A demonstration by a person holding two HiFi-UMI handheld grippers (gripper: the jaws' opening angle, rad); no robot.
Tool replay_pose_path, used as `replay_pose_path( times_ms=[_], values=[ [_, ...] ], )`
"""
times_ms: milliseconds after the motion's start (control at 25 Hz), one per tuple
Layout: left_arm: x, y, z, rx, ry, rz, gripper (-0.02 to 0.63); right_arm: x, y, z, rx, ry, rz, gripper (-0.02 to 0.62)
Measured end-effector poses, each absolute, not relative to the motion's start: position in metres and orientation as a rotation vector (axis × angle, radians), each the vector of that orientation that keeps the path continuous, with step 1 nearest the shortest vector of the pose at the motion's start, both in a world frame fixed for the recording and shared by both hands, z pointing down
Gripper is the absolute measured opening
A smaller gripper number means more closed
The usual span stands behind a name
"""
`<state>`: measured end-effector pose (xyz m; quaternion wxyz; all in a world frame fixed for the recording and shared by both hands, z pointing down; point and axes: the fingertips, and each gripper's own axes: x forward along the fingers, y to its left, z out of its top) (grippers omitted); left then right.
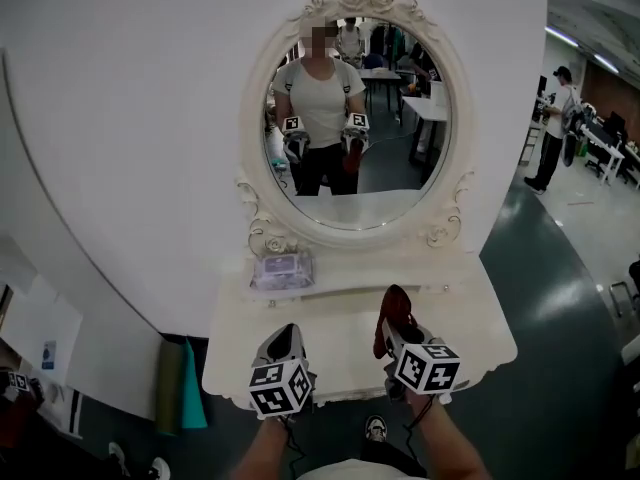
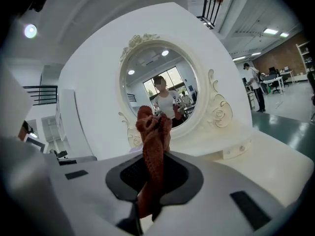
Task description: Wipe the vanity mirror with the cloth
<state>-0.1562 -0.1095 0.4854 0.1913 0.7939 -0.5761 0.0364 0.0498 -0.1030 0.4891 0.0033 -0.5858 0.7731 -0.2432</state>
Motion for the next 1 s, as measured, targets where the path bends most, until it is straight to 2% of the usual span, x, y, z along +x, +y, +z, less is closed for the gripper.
replay_pose_path(
  times_ms=[520,1000],
  values=[
    [-0.125,-0.226,0.466,2.067,-1.829,0.015,0.010,0.067,-0.255,0.461,-1.570,2.702,-0.718,0.060],
    [-0.127,-0.270,0.452,2.122,-1.801,0.053,0.009,0.039,-0.286,0.435,-1.528,2.801,-0.587,0.060]
  ],
)
